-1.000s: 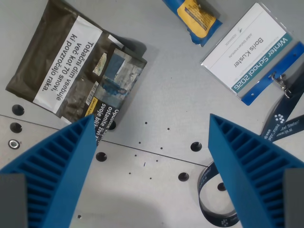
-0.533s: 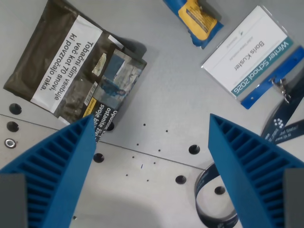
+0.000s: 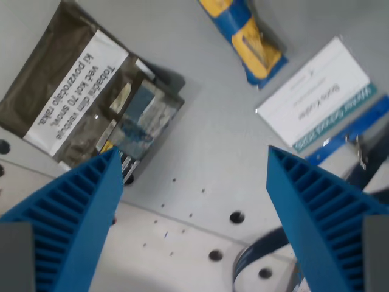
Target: Move above the blue bag
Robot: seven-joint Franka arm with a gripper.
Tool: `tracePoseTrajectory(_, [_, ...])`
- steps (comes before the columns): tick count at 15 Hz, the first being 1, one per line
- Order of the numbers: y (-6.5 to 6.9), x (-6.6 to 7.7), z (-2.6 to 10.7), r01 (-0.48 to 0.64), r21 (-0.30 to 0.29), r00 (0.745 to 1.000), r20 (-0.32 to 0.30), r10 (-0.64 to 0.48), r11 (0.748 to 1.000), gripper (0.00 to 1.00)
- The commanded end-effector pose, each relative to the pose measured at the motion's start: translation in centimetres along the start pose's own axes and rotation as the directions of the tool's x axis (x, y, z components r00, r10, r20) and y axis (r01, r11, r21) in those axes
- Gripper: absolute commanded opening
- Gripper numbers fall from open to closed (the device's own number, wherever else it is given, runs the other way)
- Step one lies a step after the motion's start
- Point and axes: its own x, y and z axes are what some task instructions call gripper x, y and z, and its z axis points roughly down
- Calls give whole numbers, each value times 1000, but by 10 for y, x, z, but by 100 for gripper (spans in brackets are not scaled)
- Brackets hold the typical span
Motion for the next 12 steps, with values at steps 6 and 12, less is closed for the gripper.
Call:
tracePoseTrajectory(6, [6,26,29,329,-9,944,-5,-329,944,100])
tracePoseTrajectory(12, [11,45,58,461,-7,888,-7,-461,888,100])
